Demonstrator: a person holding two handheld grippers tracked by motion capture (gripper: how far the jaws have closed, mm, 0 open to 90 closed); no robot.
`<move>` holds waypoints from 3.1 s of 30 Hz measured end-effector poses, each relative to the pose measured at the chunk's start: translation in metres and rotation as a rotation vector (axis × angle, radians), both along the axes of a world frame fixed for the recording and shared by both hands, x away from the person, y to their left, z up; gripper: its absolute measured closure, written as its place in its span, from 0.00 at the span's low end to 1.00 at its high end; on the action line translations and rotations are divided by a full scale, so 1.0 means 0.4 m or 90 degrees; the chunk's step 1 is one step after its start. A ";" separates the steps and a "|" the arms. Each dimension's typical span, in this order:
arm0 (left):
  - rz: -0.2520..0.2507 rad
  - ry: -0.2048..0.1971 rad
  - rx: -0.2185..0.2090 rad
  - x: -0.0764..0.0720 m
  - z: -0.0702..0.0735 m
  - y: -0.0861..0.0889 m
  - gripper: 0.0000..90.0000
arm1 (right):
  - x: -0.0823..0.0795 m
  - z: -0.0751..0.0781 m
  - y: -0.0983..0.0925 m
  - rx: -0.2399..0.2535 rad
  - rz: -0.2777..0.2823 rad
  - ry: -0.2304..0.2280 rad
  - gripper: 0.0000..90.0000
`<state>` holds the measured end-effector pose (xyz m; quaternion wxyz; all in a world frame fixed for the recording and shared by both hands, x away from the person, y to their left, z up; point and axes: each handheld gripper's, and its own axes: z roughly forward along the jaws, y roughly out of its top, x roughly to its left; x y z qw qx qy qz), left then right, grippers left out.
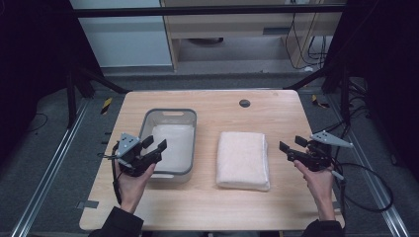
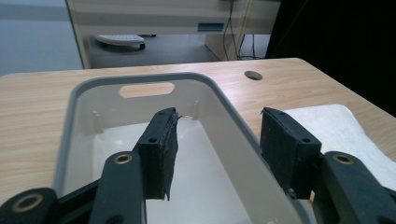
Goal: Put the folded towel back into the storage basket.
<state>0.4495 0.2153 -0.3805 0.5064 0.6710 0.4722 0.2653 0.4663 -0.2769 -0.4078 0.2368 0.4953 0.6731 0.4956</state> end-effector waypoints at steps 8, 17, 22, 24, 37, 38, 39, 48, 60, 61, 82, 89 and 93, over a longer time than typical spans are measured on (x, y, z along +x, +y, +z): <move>-0.033 -0.001 0.007 0.010 0.006 -0.067 0.52 | 0.024 0.015 0.005 -0.007 0.006 -0.001 0.34; -0.066 0.006 0.013 0.018 0.000 -0.136 0.52 | 0.046 0.028 0.010 0.001 0.016 0.001 0.35; -0.084 0.010 0.014 0.021 -0.003 -0.176 0.52 | 0.062 0.032 0.018 0.000 0.023 -0.003 0.35; -0.091 0.012 0.019 0.023 -0.004 -0.192 0.51 | 0.069 0.030 0.022 0.004 0.026 -0.002 0.35; -0.135 0.032 0.043 0.032 -0.038 -0.295 0.49 | 0.116 -0.003 0.051 -0.003 0.033 0.017 0.34; -0.136 0.035 0.043 0.033 -0.040 -0.300 0.49 | 0.116 -0.003 0.051 -0.003 0.033 0.017 0.34; -0.140 0.040 0.048 0.035 -0.046 -0.312 0.49 | 0.118 -0.005 0.053 -0.002 0.033 0.018 0.34; -0.158 0.057 0.074 0.037 -0.074 -0.364 0.47 | 0.133 -0.026 0.063 -0.014 0.038 0.029 0.34; -0.158 0.091 0.077 0.042 -0.137 -0.414 0.44 | 0.162 -0.063 0.071 -0.030 0.032 0.057 0.33; -0.155 0.095 0.078 0.041 -0.146 -0.416 0.44 | 0.163 -0.065 0.070 -0.031 0.032 0.058 0.33; -0.143 0.132 0.118 0.037 -0.223 -0.435 0.42 | 0.186 -0.141 0.080 -0.045 0.037 0.108 0.30; -0.144 0.152 0.109 0.046 -0.241 -0.429 0.35 | 0.192 -0.164 0.097 -0.048 0.047 0.128 0.30; -0.149 0.171 0.101 0.049 -0.262 -0.431 0.32 | 0.196 -0.182 0.109 -0.060 0.049 0.146 0.29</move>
